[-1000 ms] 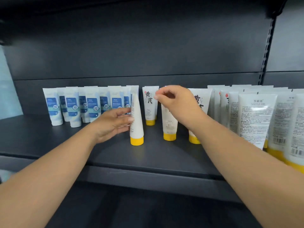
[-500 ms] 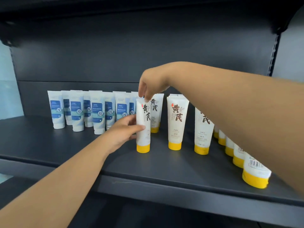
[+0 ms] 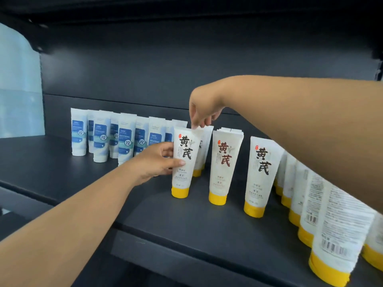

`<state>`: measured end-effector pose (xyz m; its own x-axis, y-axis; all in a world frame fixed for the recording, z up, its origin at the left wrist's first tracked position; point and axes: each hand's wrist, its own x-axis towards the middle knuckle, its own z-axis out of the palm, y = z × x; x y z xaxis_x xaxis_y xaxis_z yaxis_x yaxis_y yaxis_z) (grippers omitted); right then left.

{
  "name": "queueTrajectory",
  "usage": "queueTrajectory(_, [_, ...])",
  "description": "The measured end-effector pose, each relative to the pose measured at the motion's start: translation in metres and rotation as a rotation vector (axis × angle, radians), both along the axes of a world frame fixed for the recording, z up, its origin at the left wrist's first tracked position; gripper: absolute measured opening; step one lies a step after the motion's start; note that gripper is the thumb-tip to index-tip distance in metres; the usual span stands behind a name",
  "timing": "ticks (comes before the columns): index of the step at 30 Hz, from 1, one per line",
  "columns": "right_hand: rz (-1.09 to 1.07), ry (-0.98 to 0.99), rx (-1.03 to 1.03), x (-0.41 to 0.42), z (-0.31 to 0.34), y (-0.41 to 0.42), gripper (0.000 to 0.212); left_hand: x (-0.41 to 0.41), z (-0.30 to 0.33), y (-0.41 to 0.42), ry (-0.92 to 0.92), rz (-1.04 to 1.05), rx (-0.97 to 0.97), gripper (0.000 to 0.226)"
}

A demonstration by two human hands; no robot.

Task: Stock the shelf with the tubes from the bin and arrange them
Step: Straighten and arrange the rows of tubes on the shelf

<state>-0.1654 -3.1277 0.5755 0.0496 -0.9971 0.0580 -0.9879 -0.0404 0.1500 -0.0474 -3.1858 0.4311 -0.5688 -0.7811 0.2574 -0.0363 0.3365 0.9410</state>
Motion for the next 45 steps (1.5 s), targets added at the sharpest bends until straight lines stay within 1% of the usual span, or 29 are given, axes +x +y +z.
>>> queueTrajectory(2, [-0.029, -0.019, -0.01, -0.01, 0.015, 0.0, 0.017, -0.001, 0.003, -0.006, 0.012, 0.023, 0.028, 0.028])
queueTrajectory(5, [-0.071, -0.071, -0.036, -0.026, 0.03, 0.001, 0.011, 0.0, 0.003, -0.017, 0.019, 0.049, 0.068, 0.037])
queueTrajectory(7, [-0.094, -0.14, -0.038, -0.041, 0.03, -0.004, 0.009, 0.0, 0.004, -0.026, -0.008, 0.026, 0.076, 0.04])
queueTrajectory(8, [-0.11, -0.171, -0.016, -0.049, 0.027, -0.008, 0.009, -0.001, 0.005, -0.029, -0.029, 0.004, 0.071, 0.039])
queueTrajectory(10, [-0.143, -0.171, 0.027, -0.061, 0.02, -0.018, 0.008, -0.003, 0.005, -0.033, -0.047, -0.003, 0.05, 0.034])
queueTrajectory(13, [-0.159, -0.162, 0.038, -0.072, 0.013, -0.033, 0.01, -0.007, 0.014, -0.04, 0.054, 0.084, -0.03, 0.037])
queueTrajectory(15, [-0.154, -0.174, 0.042, -0.072, 0.007, -0.043, 0.011, -0.008, 0.026, -0.044, 0.093, 0.143, -0.142, 0.039])
queueTrajectory(17, [-0.149, -0.148, 0.046, -0.073, 0.002, -0.055, 0.012, -0.01, 0.038, -0.047, 0.073, 0.129, -0.269, 0.031])
queueTrajectory(19, [-0.149, -0.127, 0.065, -0.075, -0.001, -0.065, 0.015, -0.013, 0.045, -0.049, 0.024, 0.108, -0.319, 0.023])
queueTrajectory(22, [-0.145, -0.101, 0.087, -0.071, 0.006, -0.073, 0.015, -0.013, 0.052, -0.054, -0.016, 0.054, -0.267, 0.017])
queueTrajectory(26, [-0.099, -0.135, 0.058, -0.066, 0.009, -0.085, 0.015, -0.012, 0.056, -0.056, -0.027, -0.025, -0.189, 0.013])
queueTrajectory(29, [-0.107, -0.117, 0.123, -0.067, 0.001, -0.095, 0.021, -0.015, 0.059, -0.058, -0.057, -0.041, -0.147, 0.014])
queueTrajectory(32, [-0.13, -0.105, 0.159, -0.07, -0.003, -0.102, 0.023, -0.015, 0.065, -0.062, -0.109, -0.068, -0.104, 0.015])
queueTrajectory(34, [-0.122, -0.125, 0.153, -0.072, -0.005, -0.106, 0.019, -0.014, 0.069, -0.064, -0.136, -0.105, -0.073, 0.016])
queueTrajectory(37, [-0.108, -0.162, 0.12, -0.075, -0.01, -0.111, 0.008, -0.015, 0.075, -0.065, -0.176, -0.15, -0.064, 0.012])
queueTrajectory(39, [-0.089, -0.203, 0.116, -0.076, -0.011, -0.112, 0.013, -0.018, 0.08, -0.068, -0.114, -0.111, -0.079, 0.005])
queueTrajectory(42, [-0.071, -0.264, 0.132, -0.074, -0.006, -0.108, 0.004, -0.026, 0.088, -0.079, -0.003, 0.036, -0.14, 0.003])
queueTrajectory(43, [-0.066, -0.273, 0.135, -0.073, -0.004, -0.107, 0.004, -0.03, 0.091, -0.081, -0.023, 0.062, -0.189, 0.007])
queueTrajectory(45, [-0.068, -0.283, 0.137, -0.07, 0.001, -0.103, 0.008, -0.039, 0.097, -0.082, -0.122, 0.081, -0.304, 0.015])
